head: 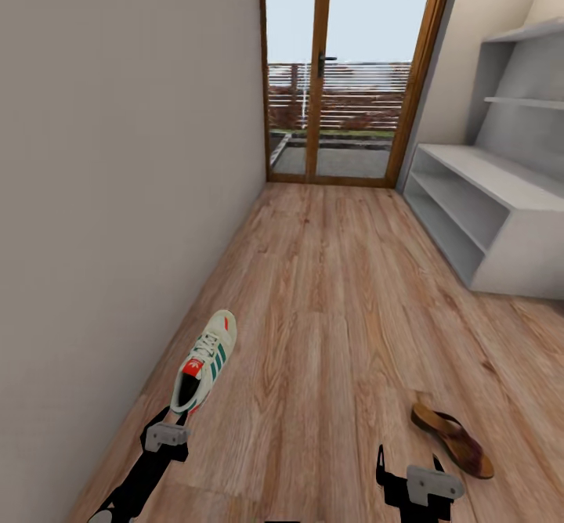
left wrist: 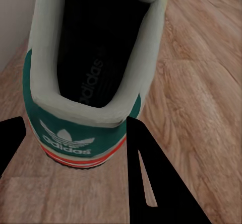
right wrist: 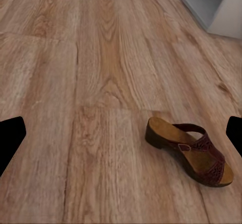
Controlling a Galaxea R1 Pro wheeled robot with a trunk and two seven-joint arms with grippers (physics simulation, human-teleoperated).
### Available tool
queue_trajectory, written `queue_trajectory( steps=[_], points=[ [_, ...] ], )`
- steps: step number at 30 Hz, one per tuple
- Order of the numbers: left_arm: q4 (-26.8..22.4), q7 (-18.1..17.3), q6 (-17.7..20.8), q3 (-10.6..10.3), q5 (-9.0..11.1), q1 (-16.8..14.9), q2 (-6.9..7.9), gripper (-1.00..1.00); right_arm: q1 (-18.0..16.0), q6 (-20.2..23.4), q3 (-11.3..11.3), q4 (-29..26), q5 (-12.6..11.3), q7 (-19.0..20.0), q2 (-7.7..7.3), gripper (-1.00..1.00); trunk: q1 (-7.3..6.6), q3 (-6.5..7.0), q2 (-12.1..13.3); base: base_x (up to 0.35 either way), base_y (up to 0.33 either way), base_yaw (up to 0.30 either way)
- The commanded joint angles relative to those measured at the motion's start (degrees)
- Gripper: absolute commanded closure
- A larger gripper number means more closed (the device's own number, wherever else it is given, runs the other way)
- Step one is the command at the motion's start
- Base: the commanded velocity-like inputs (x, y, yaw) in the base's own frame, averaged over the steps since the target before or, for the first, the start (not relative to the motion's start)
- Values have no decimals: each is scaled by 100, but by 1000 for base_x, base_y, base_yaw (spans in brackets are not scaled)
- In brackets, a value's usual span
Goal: Pick up the two gym shoes and the two sandals from the corridor floor and place them onto the hallstand (shoe rack) in the corridor, making sure they are on the rack and not on the floor. Arrange them so the two gym shoes are next to each other and the two sandals are next to each other.
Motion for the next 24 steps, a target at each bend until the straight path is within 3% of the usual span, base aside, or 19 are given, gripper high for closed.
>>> queue_trajectory(
  steps=[1,24],
  points=[
    [1,-40,-13,19,4,-3,-3,100,0,8,4,0,42,-34,0,-100,3,-4,-1,325,0,-29],
    [1,-45,-13,19,4,-3,-2,100,-4,8,-4,39,42,-34,8,-100,3,-4,-1,325,45,-5]
  ],
)
